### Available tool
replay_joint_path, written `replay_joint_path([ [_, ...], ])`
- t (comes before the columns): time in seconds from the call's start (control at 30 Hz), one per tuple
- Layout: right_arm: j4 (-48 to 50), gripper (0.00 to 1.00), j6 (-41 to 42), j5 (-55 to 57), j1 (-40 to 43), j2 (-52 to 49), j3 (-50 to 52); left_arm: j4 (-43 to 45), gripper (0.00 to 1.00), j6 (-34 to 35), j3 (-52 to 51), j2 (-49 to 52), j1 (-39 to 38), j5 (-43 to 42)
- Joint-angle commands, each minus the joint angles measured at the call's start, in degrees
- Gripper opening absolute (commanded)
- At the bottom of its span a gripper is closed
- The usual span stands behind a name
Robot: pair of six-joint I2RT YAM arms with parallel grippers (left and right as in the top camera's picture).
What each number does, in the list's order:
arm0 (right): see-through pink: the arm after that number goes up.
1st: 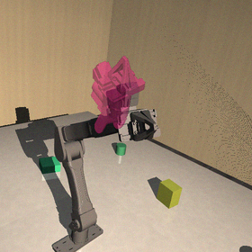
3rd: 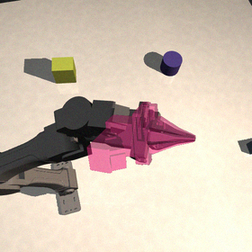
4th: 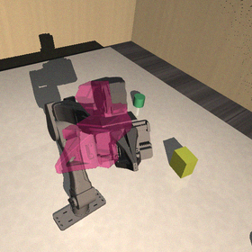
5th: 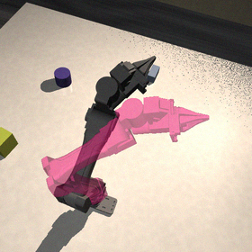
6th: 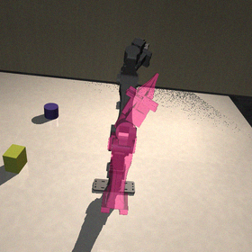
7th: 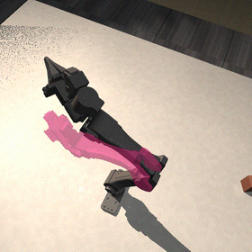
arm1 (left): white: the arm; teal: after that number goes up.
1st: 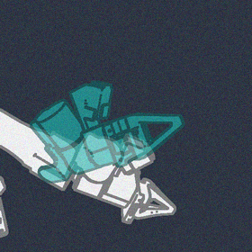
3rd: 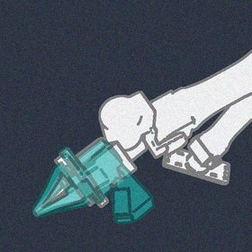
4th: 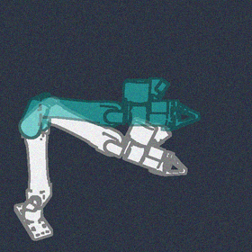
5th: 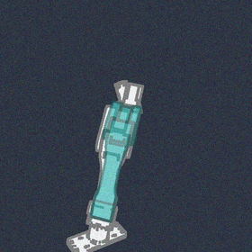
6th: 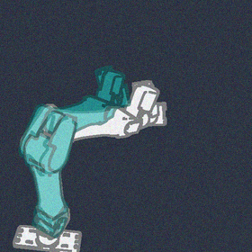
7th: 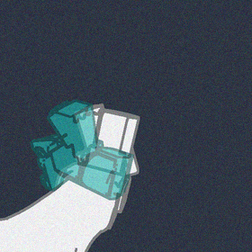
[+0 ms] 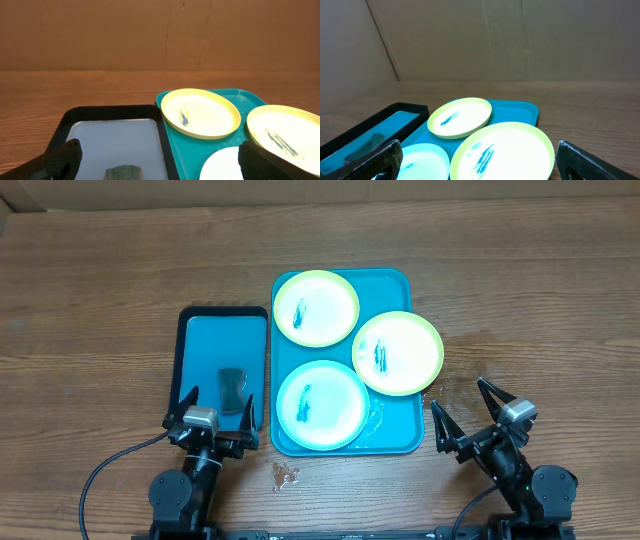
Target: Clean dirty plates on tray and stack at the side
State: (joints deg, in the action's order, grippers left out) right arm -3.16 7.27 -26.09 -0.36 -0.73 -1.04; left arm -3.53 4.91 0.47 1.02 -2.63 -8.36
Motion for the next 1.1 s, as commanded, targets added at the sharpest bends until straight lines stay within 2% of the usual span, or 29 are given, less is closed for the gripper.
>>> replay_joint_path([
  [0.0,0.07,1.00,0.07,0.55,0.26,0.44,0.57,-0.13,1.00,-0.02,-0.20,-0.28,-0.37,-0.04],
  [0.33,0.63,0.99,0.13,1.14,0.26,0.44,0.57,0.79,1.00,0.31,-0.20,-0.28,-0.39,-0.72],
  [0.43,3.56,1.00,2.60,-1.46,0.26,0.44,0.52,3.19,1.00,4.13,-0.20,-0.28,-0.39,-1.53],
  [0.5,6.19,1.00,6.03,-3.34,0.26,0.44,-0.50,8.13,1.00,6.84,0.22,-0.28,-0.39,-3.34],
  [0.57,5.79,1.00,6.51,-3.56,0.26,0.28,-4.11,11.30,1.00,10.01,2.29,-0.24,-0.37,-3.10],
  [0.63,4.68,0.99,6.21,-3.52,0.26,-0.72,-8.37,10.16,1.00,10.43,5.95,0.46,-0.37,-3.10],
  [0.8,-6.84,1.00,4.44,-3.28,0.28,-12.00,-26.01,-6.01,1.00,10.34,23.17,10.86,-0.37,-3.10],
  [0.93,-25.29,1.00,5.01,-3.80,0.33,-29.22,-44.98,-24.74,1.00,9.77,42.25,27.54,-0.37,-4.04],
  [1.07,-41.94,1.00,4.96,-4.48,0.33,-45.77,-62.18,-43.45,1.00,5.92,60.46,44.52,-0.37,-4.83],
])
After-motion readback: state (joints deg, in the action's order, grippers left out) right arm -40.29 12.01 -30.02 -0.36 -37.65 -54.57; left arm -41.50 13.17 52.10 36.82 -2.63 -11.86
